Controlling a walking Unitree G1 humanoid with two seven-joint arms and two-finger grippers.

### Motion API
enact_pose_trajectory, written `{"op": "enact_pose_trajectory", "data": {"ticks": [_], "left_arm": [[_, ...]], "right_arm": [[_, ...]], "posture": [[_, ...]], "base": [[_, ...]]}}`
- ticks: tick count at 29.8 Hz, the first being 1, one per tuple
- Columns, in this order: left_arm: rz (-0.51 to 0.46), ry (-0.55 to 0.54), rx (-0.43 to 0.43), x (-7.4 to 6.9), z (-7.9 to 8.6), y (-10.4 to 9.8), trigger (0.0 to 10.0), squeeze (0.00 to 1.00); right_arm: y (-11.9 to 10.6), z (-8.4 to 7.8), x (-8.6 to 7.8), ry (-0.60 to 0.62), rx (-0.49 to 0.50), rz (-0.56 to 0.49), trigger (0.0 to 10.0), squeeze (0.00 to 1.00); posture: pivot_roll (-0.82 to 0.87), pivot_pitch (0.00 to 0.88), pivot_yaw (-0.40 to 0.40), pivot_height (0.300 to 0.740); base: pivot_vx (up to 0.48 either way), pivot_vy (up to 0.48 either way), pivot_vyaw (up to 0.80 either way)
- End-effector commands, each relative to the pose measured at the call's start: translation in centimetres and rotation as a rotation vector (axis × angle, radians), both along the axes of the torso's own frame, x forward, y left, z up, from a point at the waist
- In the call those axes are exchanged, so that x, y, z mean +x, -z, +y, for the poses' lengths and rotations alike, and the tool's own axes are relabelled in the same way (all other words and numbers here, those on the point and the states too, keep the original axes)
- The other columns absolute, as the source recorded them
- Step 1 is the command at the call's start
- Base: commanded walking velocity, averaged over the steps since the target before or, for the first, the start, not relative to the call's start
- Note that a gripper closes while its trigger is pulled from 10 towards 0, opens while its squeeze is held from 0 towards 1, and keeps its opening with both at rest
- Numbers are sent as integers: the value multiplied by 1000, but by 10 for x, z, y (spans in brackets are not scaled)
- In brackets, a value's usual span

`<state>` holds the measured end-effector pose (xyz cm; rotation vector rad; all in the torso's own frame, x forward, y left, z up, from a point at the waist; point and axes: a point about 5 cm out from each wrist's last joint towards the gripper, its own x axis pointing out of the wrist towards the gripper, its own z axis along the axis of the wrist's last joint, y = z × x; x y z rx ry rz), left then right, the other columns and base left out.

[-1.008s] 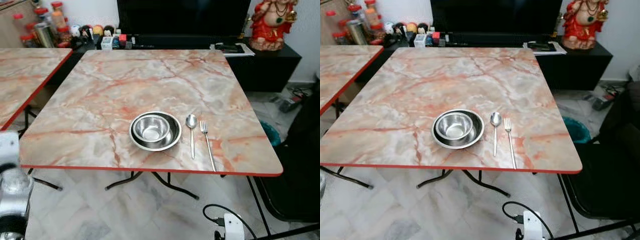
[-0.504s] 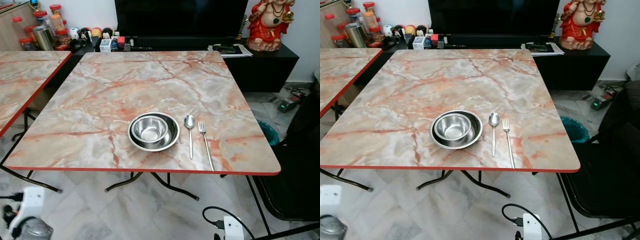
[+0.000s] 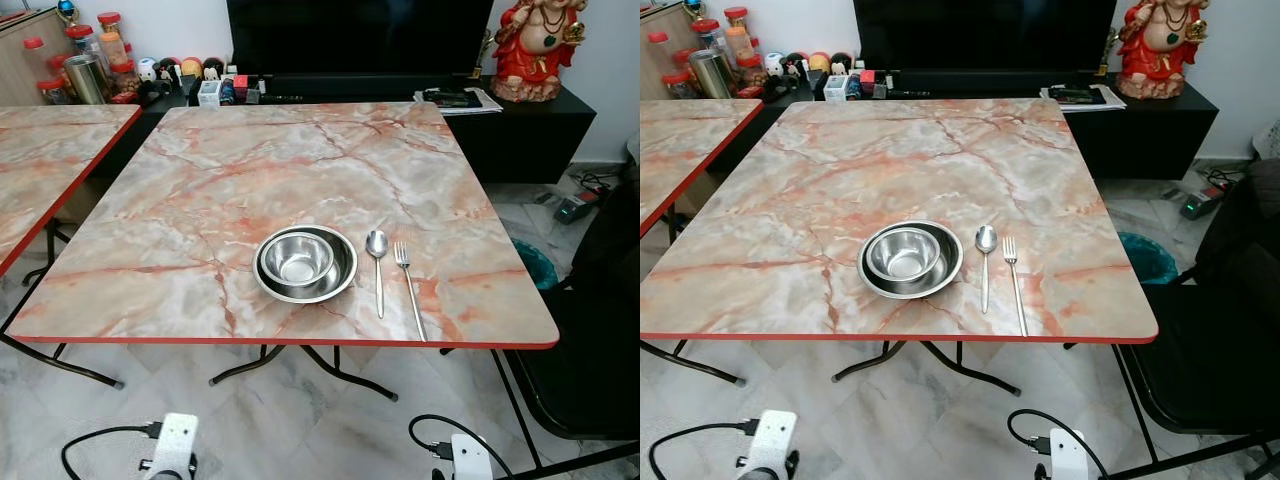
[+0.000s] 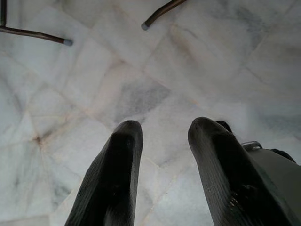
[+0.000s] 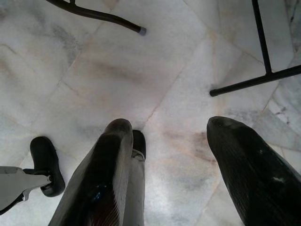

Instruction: Setting the table

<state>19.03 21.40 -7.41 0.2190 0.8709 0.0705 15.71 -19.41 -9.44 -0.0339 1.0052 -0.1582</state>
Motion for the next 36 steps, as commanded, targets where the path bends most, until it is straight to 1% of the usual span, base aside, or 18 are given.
{"op": "enact_pose_trajectory", "data": {"ticks": [1, 2, 8, 9, 14, 18, 21, 28, 30, 36], "left_arm": [[47, 25, -46, -10, -12, 8, 10000, 0], [77, 44, -34, -14, -15, 11, 10000, 0], [82, 22, -60, -15, -18, 12, 10000, 0], [83, 10, -73, -15, -21, 12, 10000, 0], [91, -11, -82, -16, -24, 13, 10000, 0], [84, -23, -72, -14, -21, 12, 10000, 0], [79, -51, -57, -13, -17, 11, 10000, 0], [74, -51, -37, -9, -15, 9, 10000, 0], [73, -51, -17, -8, -14, 8, 10000, 0], [77, -55, -13, -10, -13, 9, 10000, 0]], "right_arm": [[0, -1, 1, 0, 4, -3, 10000, 0], [-1, -1, 3, -2, 4, -8, 10000, 0], [-3, -4, 7, -16, -1, -16, 10000, 0], [-5, -6, 10, -22, -5, -21, 10000, 0], [-9, -12, 16, -28, -18, -34, 10000, 0], [-10, -13, 20, 1, -14, -50, 10000, 0], [-9, -11, 18, 6, -9, -44, 10000, 0], [-8, -6, 18, -1, 0, -38, 10000, 0], [-8, -6, 18, 3, 1, -40, 10000, 0], [-8, -4, 17, 23, 11, -42, 10000, 0]], "posture": [[-43, 0, 24, 740], [-48, 0, 21, 740], [-49, 0, 9, 740], [-45, 0, -9, 740], [-43, 0, -18, 740], [-45, 0, -15, 740], [-45, 0, -8, 740], [-38, 0, -1, 740], [-33, 0, -2, 740], [-35, 0, 12, 740]], "base": [[0, 0, 0], [0, 0, 0], [0, 0, 0], [0, 0, 0], [0, 0, 0], [0, 0, 0], [0, 0, 0], [0, 354, 0], [0, 381, 0], [0, 380, 0]]}}
